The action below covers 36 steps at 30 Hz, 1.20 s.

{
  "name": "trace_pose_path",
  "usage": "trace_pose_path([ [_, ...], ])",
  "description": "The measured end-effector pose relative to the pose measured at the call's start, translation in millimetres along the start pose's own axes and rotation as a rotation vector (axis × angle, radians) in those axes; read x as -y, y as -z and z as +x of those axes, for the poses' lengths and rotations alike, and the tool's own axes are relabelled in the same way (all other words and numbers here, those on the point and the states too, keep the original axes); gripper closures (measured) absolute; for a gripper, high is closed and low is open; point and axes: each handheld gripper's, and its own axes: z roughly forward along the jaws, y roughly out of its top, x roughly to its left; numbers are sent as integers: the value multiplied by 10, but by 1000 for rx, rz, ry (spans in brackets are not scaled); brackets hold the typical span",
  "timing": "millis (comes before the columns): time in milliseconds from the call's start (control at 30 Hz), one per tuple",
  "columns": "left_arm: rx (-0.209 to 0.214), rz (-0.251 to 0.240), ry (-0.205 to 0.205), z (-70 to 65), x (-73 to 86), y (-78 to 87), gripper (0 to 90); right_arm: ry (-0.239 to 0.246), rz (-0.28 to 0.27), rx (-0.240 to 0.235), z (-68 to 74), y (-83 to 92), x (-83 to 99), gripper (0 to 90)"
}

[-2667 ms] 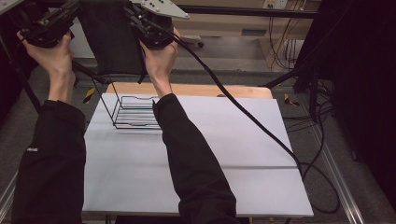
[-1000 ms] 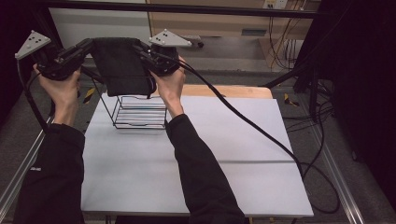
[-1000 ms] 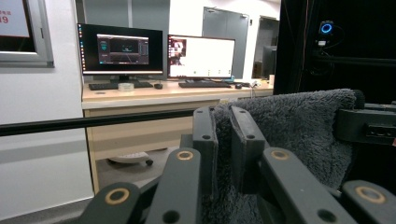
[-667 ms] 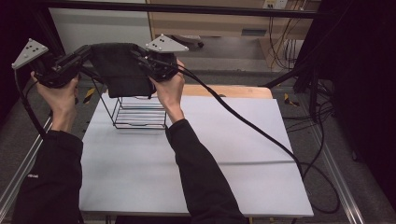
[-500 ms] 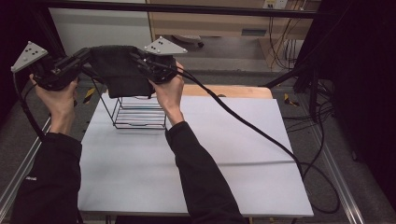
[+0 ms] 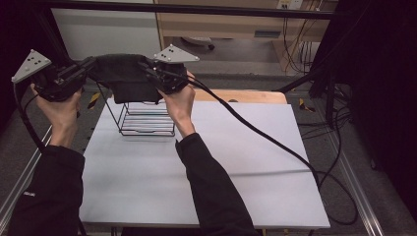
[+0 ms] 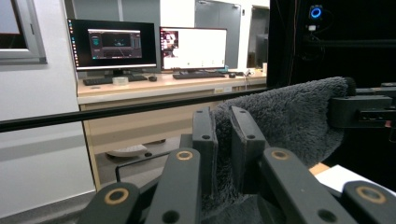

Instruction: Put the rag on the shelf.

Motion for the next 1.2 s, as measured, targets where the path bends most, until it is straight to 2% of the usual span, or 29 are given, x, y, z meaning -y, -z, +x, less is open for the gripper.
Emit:
trace_pose_path([
  [233,23,37,13,-47,77,57,805,-12,22,-22,-13,54,109,789],
  [400,23,68,18,-79,138,113,798,2,39,-39,28,87,177,780],
  [600,26,123,8,-108,200,180,784,-3,68,-58,48,114,259,767],
  [733,18,147,3,-156,265,221,775,-6,95,-71,69,129,304,737],
  [900,18,169,29,-166,389,270,758,10,147,-72,116,145,342,663],
  [1000,18,182,40,-176,463,298,732,15,170,-64,153,159,360,596],
  [1200,23,209,47,-193,612,335,696,36,221,-29,245,163,441,530],
])
